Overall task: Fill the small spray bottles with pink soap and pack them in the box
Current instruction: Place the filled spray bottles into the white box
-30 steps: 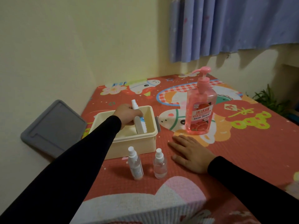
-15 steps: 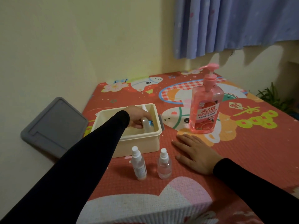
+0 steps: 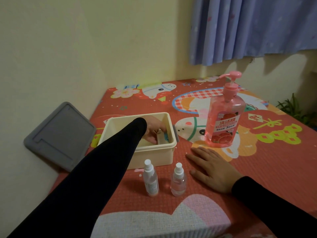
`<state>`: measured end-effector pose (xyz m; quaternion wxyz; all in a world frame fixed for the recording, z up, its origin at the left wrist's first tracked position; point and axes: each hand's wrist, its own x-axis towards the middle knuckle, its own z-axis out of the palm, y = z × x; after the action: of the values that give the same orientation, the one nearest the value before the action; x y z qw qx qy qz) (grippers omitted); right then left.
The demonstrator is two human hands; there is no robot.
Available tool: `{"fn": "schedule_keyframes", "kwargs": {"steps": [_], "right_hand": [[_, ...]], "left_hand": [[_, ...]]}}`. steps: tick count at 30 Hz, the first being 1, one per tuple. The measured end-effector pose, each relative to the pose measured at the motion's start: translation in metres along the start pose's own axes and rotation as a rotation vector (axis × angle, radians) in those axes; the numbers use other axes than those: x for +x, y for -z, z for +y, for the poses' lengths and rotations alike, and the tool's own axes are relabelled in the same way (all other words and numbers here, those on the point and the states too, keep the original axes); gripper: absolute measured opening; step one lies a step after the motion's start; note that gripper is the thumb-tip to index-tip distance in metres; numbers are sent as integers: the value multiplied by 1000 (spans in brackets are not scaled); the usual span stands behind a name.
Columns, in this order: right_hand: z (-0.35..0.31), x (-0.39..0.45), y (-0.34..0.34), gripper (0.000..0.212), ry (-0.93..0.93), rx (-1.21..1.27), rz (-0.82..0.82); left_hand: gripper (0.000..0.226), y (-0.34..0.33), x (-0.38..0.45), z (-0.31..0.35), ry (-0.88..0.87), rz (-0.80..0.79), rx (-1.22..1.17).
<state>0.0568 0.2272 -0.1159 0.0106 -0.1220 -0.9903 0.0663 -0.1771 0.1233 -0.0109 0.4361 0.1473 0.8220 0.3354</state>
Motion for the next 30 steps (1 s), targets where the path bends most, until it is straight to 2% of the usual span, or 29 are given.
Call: {"fn": "schedule_keyframes", "kwargs": {"steps": [3, 9, 16, 21, 26, 30], "right_hand": [[1, 0, -1, 81, 1, 6, 3], [2, 1, -3, 80, -1, 2, 11], [1, 1, -2, 84, -1, 5, 9], [0, -1, 0, 88, -1, -3, 10], [-2, -1, 2, 91, -2, -7, 11], [-1, 1, 0, 75, -3, -21, -3]], "left_hand": [[37, -2, 3, 0, 19, 17, 12], [36, 0, 3, -1, -2, 61, 51], [26, 0, 3, -3, -43, 91, 56], [15, 8, -7, -4, -168, 185, 79], [22, 16, -35, -6, -403, 303, 136], [23, 20, -64, -21, -538, 318, 98]]}}
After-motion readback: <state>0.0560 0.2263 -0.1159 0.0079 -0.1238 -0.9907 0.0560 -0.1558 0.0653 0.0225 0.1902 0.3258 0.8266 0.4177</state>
